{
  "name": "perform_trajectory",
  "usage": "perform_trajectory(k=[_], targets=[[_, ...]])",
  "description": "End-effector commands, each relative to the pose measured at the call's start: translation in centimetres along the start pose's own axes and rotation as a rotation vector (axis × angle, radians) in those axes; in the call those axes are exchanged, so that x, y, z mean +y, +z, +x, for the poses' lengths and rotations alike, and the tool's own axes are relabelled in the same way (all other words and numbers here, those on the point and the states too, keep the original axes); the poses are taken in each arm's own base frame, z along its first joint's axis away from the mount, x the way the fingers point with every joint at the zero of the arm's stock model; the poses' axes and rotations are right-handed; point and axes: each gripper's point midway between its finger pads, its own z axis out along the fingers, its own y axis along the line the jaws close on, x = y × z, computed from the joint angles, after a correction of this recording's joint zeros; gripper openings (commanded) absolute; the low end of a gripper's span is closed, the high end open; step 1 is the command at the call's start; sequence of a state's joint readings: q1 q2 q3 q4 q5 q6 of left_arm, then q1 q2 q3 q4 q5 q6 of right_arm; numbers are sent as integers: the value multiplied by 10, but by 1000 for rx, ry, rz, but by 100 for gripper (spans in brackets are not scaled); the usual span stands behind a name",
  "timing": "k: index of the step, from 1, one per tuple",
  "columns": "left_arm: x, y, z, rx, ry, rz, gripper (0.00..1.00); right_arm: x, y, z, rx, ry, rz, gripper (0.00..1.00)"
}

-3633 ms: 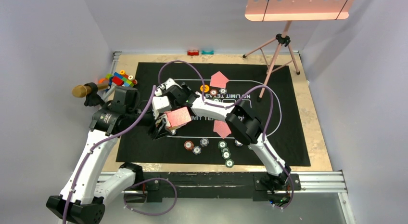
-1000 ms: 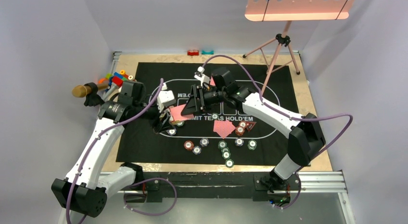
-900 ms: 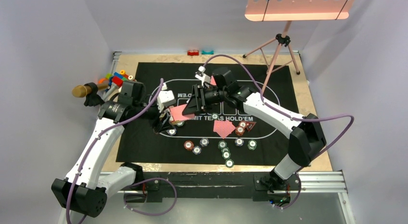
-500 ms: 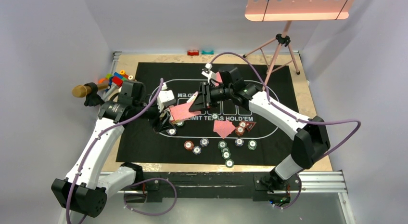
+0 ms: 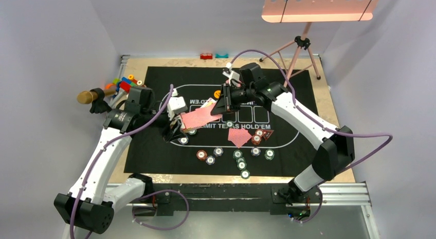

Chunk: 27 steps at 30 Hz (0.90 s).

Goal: Distribute texas hold em gaming equipment

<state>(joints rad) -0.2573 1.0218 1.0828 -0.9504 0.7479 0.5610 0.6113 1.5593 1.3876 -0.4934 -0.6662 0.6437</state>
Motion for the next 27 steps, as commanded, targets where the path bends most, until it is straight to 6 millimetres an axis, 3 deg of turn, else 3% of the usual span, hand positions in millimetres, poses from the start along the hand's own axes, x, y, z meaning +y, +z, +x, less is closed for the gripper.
perform_trajectory(k=[1, 8, 17, 27], targets=[[1, -7, -25, -85, 73, -11, 0, 21, -24, -13, -58, -85, 3, 12], [-1, -6, -23, -88, 63, -2, 0, 36, -44, -28, -104, -145, 13, 5], [-3, -3, -25, -109, 49, 15, 0, 52, -52, -28, -101, -168, -36, 4], [-7, -3, -30, -146, 22, 41, 0, 61, -99, -79, -277, -223, 68, 0]])
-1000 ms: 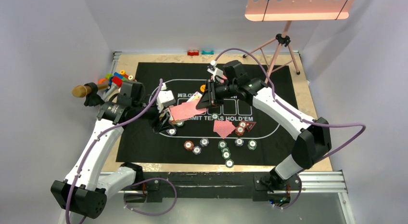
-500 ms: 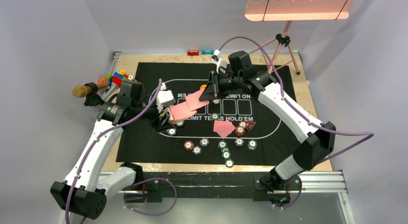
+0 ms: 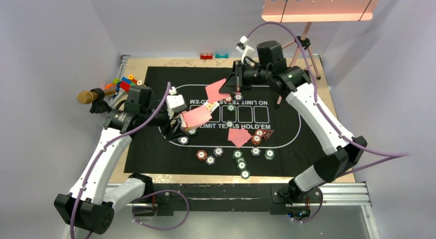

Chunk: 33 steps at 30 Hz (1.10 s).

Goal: Distribute texas hold em gaming equipment

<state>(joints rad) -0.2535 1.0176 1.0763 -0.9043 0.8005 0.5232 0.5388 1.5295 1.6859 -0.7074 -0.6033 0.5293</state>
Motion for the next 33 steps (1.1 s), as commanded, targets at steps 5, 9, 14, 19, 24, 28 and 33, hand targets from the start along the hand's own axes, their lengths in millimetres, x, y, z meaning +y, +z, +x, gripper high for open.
perform_trajectory(k=[5, 9, 14, 19, 24, 28, 33], targets=[[-6, -7, -21, -99, 33, 17, 0, -14, -35, -54, -196, -110, 181, 0], [-11, -13, -24, -101, 42, 16, 0, -75, -14, -56, -193, -102, 396, 0], [-17, -19, -24, -100, 41, 15, 0, -140, 31, -46, -109, -181, 699, 0], [-24, -24, -23, -99, 45, 12, 0, -168, 72, -45, -60, -270, 909, 0], [-32, -30, -24, -104, 49, 14, 0, -195, 98, -40, -28, -326, 1044, 0], [-39, -34, -25, -111, 46, 22, 0, -205, 117, -26, -7, -404, 1118, 0], [-43, -35, -25, -110, 38, 32, 0, -206, 131, -17, 0, -532, 1234, 0]])
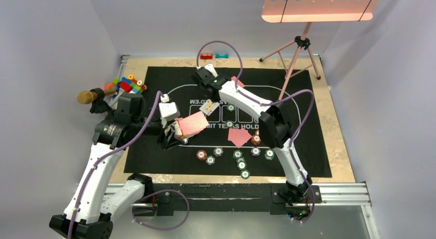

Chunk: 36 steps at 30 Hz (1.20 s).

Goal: Distribute texas hold em gaming equipment

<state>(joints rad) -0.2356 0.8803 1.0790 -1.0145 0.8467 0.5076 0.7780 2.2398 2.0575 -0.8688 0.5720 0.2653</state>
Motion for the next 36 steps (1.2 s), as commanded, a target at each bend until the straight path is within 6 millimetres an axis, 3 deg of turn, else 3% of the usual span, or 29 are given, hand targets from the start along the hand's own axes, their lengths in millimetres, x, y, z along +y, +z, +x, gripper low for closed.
perform_trajectory(k=[1, 14, 18, 22, 31, 33, 36], targets=[[-8, -9, -23, -67, 41, 20, 0, -2, -10, -24, -113, -67, 163, 0], [-10, -11, -28, -77, 46, 23, 0, 43, 23, 3, -80, -181, 167, 0], [-9, -11, -29, -77, 47, 22, 0, 60, 25, 15, -54, -174, 99, 1], [-7, -13, -34, -81, 60, 11, 0, 78, 21, 22, -40, -144, -12, 9], [-6, -14, -34, -75, 62, 7, 0, 92, 23, 35, 1, -137, -67, 16], [-5, -13, -34, -73, 61, 5, 0, 95, 24, 40, 15, -139, -83, 25], [-4, -13, -35, -75, 62, 4, 0, 99, 24, 48, 36, -143, -107, 47]])
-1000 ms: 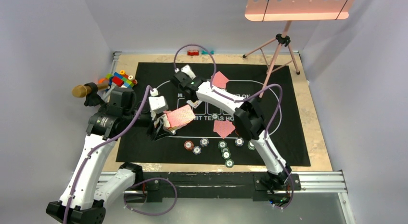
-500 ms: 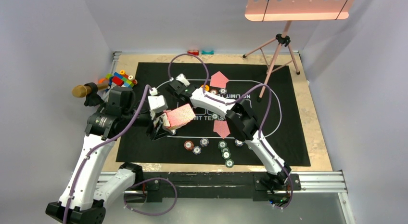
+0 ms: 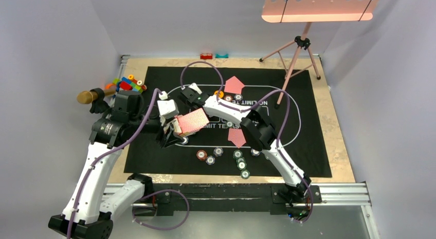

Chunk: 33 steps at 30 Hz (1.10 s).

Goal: Distribute texas hold em gaming equipment

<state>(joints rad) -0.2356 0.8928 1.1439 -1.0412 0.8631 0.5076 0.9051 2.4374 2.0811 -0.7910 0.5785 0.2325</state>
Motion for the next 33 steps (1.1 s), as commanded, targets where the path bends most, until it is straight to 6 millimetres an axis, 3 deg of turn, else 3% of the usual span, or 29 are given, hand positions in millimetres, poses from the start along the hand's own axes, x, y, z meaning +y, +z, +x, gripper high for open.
perform_trajectory(k=[1, 4, 8, 15, 25, 27, 33], targets=[[0, -5, -19, -52, 45, -2, 0, 9, -13, 0, 0, 40, -72, 54], [1, -4, -18, -49, 43, -1, 0, 14, -20, 1, 3, 53, -124, 74], [2, -4, -18, -47, 43, -1, 0, 16, -44, -12, -35, 101, -208, 84], [1, -5, -16, -41, 48, -2, 0, -6, -84, -32, -70, 225, -350, 87], [7, 1, -10, -35, 45, -6, 0, -91, -178, -79, -198, 590, -690, 88], [9, 2, -10, -35, 50, -12, 0, -99, -207, -84, -242, 630, -803, 90], [23, 11, -1, -16, 57, -33, 0, -114, -245, -77, -364, 680, -913, 93]])
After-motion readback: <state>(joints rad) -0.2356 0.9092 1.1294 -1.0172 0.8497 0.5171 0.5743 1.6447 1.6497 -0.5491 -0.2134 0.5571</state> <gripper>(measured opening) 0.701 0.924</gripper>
